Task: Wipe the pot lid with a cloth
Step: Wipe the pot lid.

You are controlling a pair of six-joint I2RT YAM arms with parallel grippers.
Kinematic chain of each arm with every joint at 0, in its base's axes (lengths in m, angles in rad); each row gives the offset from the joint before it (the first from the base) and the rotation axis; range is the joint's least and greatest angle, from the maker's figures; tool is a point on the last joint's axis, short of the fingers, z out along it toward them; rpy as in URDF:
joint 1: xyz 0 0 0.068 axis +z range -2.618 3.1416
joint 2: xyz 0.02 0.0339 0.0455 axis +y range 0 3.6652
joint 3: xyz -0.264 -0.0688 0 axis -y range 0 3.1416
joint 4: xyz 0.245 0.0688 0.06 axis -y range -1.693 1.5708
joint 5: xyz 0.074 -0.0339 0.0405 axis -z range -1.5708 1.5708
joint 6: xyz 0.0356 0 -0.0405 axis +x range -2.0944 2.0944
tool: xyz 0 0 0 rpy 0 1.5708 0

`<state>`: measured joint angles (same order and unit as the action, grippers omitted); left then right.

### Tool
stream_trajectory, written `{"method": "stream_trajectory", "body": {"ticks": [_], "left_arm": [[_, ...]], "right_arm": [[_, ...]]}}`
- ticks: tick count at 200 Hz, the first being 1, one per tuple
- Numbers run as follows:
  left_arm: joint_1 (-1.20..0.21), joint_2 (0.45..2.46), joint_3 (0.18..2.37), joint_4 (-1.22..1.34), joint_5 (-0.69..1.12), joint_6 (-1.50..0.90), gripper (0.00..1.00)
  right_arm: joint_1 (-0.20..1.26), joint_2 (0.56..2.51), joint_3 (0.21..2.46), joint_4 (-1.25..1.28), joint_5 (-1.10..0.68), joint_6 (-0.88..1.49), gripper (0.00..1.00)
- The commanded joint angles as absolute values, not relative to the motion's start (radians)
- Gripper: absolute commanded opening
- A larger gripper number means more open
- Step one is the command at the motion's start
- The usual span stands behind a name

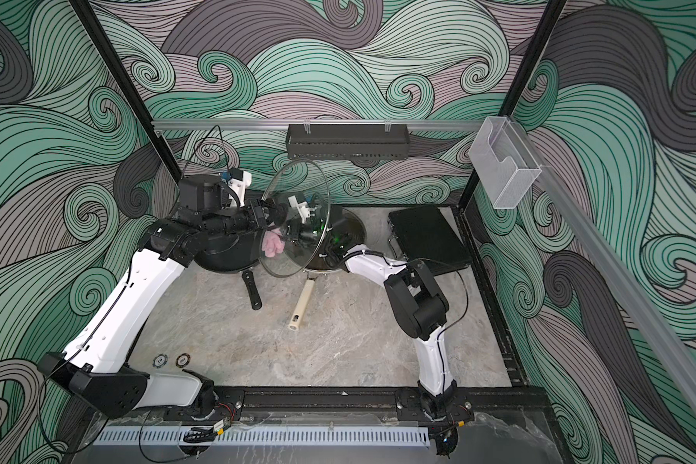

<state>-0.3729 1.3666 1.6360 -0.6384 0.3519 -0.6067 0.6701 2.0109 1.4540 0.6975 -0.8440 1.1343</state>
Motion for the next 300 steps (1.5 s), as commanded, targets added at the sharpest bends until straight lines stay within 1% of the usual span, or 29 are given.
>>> {"method": "stream_trajectory", "body": {"ticks": [1, 40, 64, 118, 141, 168, 184, 216, 251, 300], "left_arm": [[-0.387, 1.347, 1.717, -0.456, 0.388, -0.569, 0.00], [-0.387, 1.345, 1.693, -0.495, 0.343, -0.525, 0.00], [-0.387, 1.341, 1.669, -0.514, 0.328, -0.505, 0.00], [-0.387, 1.335, 1.623, -0.545, 0.309, -0.471, 0.00], [-0.387, 1.339, 1.621, -0.574, 0.287, -0.443, 0.00], [-0.388, 1.344, 1.622, -0.630, 0.238, -0.398, 0.00], [-0.392, 1.345, 1.610, -0.650, 0.216, -0.378, 0.00], [-0.415, 1.346, 1.595, -0.685, 0.168, -0.339, 0.00], [-0.459, 1.357, 1.611, -0.725, 0.088, -0.296, 0.00], [-0.550, 1.381, 1.626, -0.762, -0.041, -0.240, 0.00]], "right_arm": [[0.681, 1.877, 1.375, 0.818, -0.860, 1.174, 0.00], [0.670, 1.687, 1.189, 0.777, -0.819, 1.137, 0.00], [0.642, 1.541, 1.113, 0.666, -0.807, 1.078, 0.00], [0.510, 1.219, 1.069, 0.208, -0.773, 0.838, 0.00], [0.430, 1.141, 1.129, -0.083, -0.737, 0.709, 0.00], [0.394, 1.145, 1.283, -0.465, -0.605, 0.527, 0.00], [0.394, 1.165, 1.353, -0.586, -0.558, 0.470, 0.00], [0.418, 1.205, 1.444, -0.672, -0.557, 0.444, 0.00], [0.579, 1.299, 1.553, -0.805, -0.424, 0.373, 0.00], [0.753, 1.386, 1.543, -0.808, -0.340, 0.429, 0.00]]}}
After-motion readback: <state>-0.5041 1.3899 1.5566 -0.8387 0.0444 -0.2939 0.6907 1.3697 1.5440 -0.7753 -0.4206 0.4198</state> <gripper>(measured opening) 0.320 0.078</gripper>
